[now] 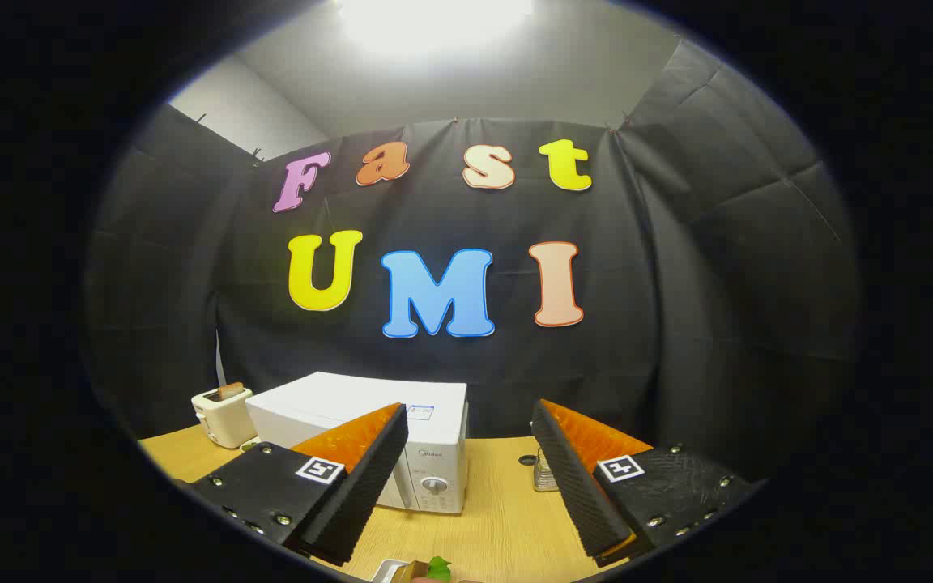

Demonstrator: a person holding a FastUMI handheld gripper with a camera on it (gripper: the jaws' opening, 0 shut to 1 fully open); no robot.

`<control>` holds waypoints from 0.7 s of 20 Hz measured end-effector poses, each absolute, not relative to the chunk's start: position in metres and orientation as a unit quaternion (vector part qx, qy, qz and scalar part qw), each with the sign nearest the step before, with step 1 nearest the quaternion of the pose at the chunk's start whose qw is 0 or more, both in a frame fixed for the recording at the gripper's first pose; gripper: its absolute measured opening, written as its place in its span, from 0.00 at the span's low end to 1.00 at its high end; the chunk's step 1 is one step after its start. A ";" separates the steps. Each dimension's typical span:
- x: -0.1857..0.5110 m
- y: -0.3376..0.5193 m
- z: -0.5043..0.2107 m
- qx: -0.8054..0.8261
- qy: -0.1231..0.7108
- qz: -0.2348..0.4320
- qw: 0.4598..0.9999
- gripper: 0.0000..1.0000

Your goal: Open the microwave, put the food inside, and close the microwave door.

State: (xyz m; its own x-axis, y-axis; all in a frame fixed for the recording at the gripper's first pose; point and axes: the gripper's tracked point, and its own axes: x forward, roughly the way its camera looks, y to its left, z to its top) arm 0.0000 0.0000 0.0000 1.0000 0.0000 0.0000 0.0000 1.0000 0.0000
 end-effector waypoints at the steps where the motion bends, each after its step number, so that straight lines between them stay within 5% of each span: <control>1: 0.000 0.000 -0.001 0.001 0.002 0.000 1.000 0.98; 14: 0.006 0.004 -0.008 0.013 0.000 0.006 1.000 0.98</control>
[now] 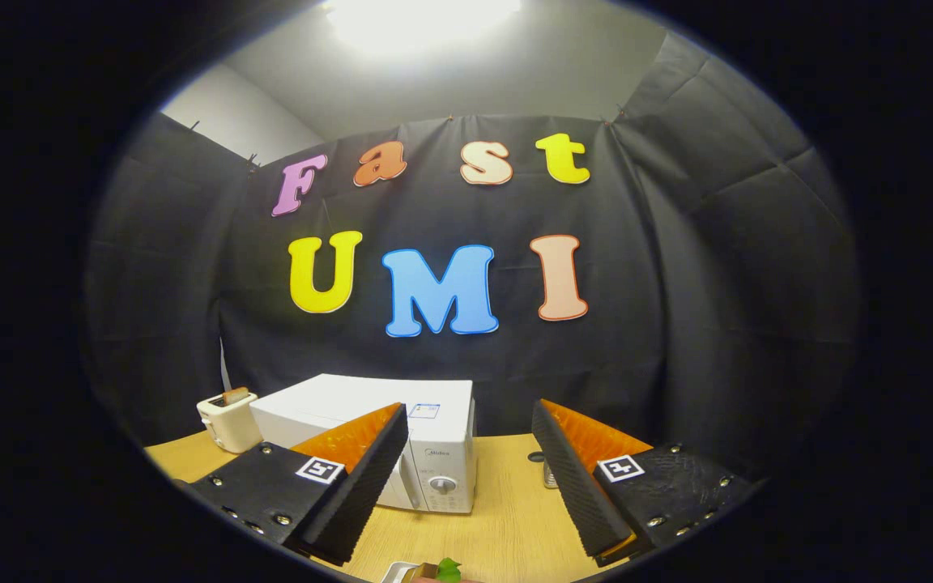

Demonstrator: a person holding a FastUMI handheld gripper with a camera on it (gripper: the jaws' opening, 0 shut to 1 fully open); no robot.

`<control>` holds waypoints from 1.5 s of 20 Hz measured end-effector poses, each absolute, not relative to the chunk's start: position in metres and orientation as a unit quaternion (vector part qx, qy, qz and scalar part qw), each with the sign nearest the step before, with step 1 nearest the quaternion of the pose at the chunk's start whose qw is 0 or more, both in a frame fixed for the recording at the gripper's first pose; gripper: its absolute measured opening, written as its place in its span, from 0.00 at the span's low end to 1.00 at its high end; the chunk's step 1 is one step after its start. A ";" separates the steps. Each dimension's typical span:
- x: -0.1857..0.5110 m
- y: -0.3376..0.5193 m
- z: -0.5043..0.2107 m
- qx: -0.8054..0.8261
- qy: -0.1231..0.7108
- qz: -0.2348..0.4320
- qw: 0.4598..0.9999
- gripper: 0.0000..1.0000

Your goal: Open the microwave, put the food inside, and close the microwave door.

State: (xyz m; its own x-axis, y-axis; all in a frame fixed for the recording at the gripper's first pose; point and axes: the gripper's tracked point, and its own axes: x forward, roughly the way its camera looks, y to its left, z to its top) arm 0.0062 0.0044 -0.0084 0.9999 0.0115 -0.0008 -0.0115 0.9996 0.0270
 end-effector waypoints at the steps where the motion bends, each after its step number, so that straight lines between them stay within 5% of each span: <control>1: 0.006 0.005 -0.008 0.011 0.000 0.006 1.000 0.98; 30: 0.140 0.123 -0.192 0.015 0.133 -0.001 0.991 0.97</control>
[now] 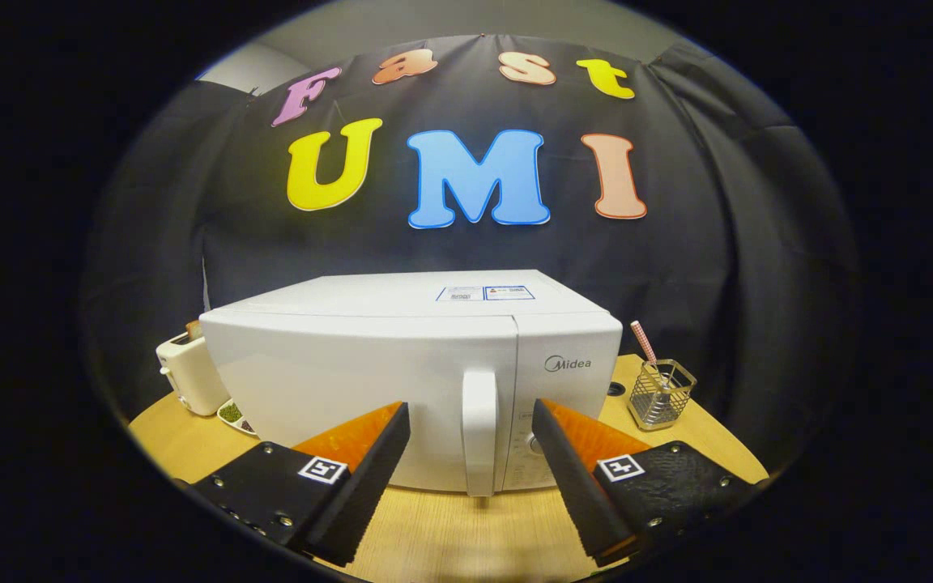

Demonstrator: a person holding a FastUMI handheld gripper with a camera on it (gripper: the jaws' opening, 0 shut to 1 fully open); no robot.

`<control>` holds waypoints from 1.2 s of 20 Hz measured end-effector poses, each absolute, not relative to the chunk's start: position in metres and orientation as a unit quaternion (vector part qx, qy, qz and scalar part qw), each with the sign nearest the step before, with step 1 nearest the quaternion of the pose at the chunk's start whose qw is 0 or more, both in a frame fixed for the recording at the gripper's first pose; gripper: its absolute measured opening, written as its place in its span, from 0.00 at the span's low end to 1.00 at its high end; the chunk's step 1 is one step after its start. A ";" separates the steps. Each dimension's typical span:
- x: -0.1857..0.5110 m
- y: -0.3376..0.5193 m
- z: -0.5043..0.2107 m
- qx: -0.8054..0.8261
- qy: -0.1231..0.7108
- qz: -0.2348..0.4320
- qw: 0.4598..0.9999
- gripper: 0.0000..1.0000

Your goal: Open the microwave, put the food inside, and close the microwave door.

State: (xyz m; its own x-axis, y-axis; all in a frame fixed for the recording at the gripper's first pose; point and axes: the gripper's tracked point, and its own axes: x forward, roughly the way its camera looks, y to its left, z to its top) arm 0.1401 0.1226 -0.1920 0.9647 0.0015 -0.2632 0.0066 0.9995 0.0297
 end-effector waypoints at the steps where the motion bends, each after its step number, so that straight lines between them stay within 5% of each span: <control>1: 0.144 0.120 -0.196 0.017 0.139 -0.011 0.990 0.89; 4: 0.156 0.112 -0.196 0.030 0.126 -0.037 0.991 0.70; 5: 0.154 0.116 -0.193 0.035 0.123 -0.029 0.991 0.53; 7: 0.160 0.120 -0.200 0.021 0.125 -0.029 0.992 0.50; 9: 0.157 0.120 -0.199 0.006 0.118 -0.035 0.992 0.30; 13: 0.156 0.120 -0.200 0.016 0.135 -0.040 0.990 0.10; 24: 0.091 0.138 -0.195 0.023 0.108 -0.034 0.993 0.05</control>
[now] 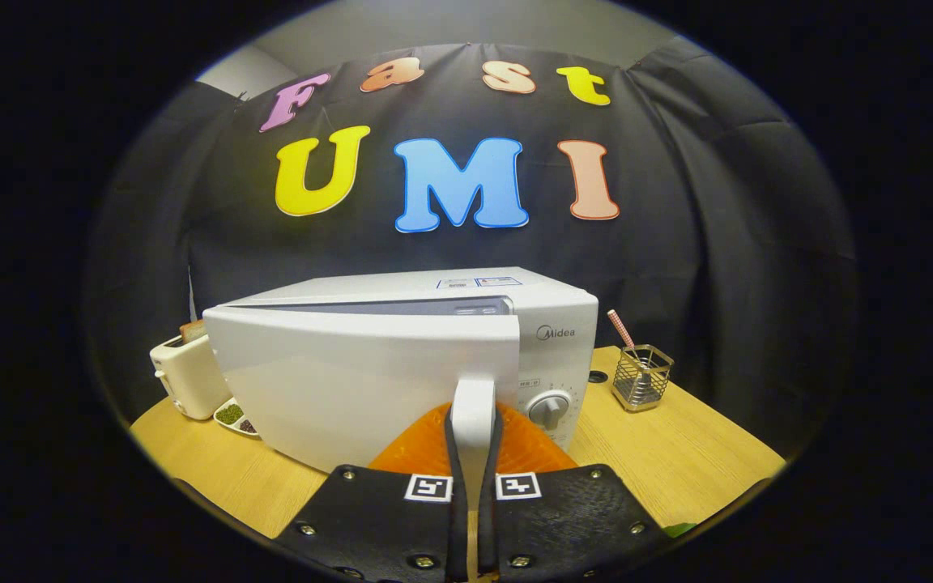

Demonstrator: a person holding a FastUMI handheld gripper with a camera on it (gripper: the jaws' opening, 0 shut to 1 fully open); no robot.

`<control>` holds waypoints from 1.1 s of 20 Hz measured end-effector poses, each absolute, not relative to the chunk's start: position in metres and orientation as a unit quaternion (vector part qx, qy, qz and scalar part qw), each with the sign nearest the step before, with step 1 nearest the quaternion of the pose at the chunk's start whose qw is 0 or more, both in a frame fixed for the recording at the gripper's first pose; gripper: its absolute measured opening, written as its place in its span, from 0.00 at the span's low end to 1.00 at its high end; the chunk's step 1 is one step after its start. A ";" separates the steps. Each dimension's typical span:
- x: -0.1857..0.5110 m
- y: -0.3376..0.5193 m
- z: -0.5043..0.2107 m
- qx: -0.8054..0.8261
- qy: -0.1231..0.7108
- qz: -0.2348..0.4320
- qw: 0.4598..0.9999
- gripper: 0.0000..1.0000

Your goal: Open the microwave, put the food inside, and close the microwave door.

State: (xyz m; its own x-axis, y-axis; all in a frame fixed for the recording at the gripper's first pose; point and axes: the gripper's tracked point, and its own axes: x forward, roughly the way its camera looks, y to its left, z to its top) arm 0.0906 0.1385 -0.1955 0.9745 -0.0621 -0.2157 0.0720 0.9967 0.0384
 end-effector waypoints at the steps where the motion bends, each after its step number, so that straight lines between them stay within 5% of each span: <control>1: 0.085 0.141 -0.195 0.026 0.105 -0.031 0.994 0.05; 7: 0.050 0.160 -0.195 0.035 0.101 0.019 0.994 0.23; 22: -0.045 0.233 -0.210 0.019 0.107 0.154 0.982 0.26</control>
State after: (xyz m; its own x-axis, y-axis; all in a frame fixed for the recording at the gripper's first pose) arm -0.0446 0.2326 -0.2095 0.9299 0.3060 -0.2042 -0.2976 0.9520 0.0711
